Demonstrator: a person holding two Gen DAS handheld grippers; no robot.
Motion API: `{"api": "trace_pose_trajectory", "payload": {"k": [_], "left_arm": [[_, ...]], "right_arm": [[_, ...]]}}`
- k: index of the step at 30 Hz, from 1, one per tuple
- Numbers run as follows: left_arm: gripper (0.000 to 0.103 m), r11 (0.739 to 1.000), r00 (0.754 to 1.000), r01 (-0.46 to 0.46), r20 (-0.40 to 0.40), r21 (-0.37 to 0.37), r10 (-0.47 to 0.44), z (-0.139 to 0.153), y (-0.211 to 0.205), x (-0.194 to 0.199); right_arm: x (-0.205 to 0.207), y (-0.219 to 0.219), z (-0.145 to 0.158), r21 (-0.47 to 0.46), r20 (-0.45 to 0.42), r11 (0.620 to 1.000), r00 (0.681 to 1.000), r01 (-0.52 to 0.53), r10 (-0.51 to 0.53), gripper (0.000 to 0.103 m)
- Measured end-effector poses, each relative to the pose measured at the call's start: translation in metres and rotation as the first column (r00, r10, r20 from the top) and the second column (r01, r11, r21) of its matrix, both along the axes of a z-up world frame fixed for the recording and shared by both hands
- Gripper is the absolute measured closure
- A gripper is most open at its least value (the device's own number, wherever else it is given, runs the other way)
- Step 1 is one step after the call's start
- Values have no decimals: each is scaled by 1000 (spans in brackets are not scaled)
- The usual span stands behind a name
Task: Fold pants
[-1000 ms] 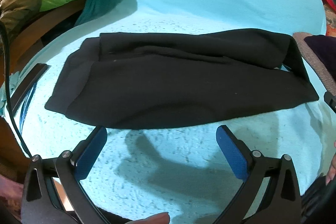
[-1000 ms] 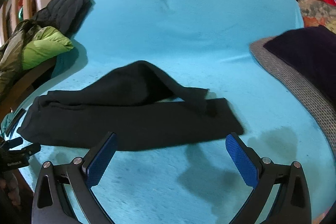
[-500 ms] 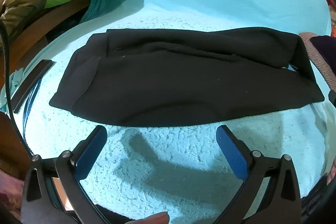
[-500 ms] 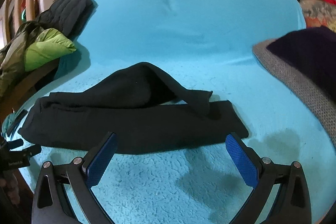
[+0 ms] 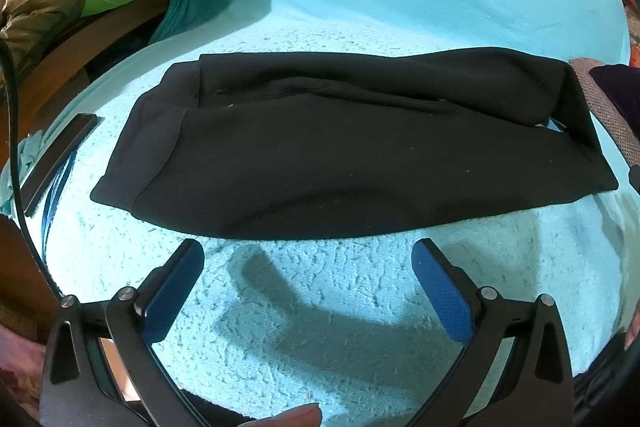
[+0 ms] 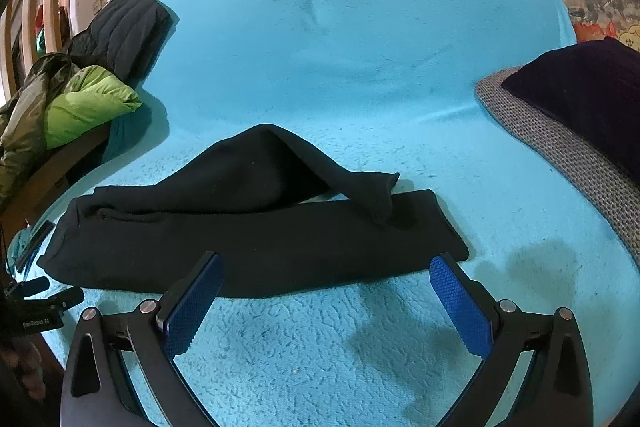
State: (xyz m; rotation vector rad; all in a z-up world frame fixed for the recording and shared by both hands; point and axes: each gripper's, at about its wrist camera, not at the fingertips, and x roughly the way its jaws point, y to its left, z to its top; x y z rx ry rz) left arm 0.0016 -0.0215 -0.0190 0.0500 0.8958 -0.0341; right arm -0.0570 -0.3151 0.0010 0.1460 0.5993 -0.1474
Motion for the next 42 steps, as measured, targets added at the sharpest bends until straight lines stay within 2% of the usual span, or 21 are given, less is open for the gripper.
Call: {"api": "trace_pose_trajectory", "payload": {"k": [42], "left_arm": [[0, 1000, 1000, 5, -9, -6, -5, -3, 0, -2]], "right_arm": [[-1, -3, -1, 10, 3, 1000, 1000, 6, -6, 0]]}}
